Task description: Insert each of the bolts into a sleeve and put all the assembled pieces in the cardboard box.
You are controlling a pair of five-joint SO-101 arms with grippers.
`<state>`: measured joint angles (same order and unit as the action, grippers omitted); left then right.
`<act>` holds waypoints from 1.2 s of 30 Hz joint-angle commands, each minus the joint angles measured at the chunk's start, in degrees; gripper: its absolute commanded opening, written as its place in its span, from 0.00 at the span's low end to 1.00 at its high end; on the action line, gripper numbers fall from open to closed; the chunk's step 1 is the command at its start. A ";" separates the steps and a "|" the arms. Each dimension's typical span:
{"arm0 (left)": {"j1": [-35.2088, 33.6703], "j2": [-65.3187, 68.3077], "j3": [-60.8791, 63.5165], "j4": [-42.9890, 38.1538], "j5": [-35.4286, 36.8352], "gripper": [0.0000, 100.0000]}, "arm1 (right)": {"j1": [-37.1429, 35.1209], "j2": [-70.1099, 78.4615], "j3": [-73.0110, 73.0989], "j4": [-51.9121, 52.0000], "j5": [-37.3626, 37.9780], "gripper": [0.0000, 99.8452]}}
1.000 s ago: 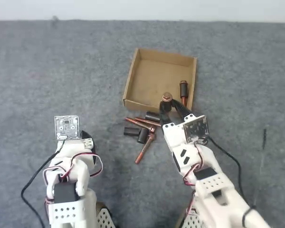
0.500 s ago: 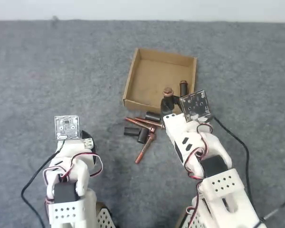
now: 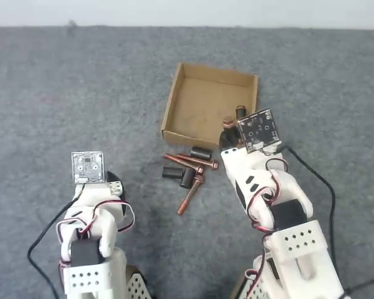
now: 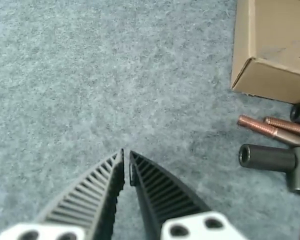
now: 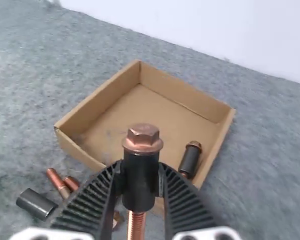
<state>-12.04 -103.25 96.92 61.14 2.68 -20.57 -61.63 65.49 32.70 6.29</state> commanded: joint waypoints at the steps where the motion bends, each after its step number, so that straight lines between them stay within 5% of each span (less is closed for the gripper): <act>1: -0.26 -1.05 -0.40 0.35 -0.35 0.02 | 1.80 1.27 -6.42 0.22 0.79 0.01; 24: -0.26 -1.05 -0.40 0.35 -0.35 0.02 | 6.64 45.14 -33.32 0.48 0.70 0.01; 36: -0.26 -1.05 -0.40 0.35 -0.35 0.02 | 7.16 62.20 -61.63 27.56 -5.36 0.01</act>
<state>-12.04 -103.25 96.92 61.14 2.68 -14.42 0.00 13.63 54.86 2.33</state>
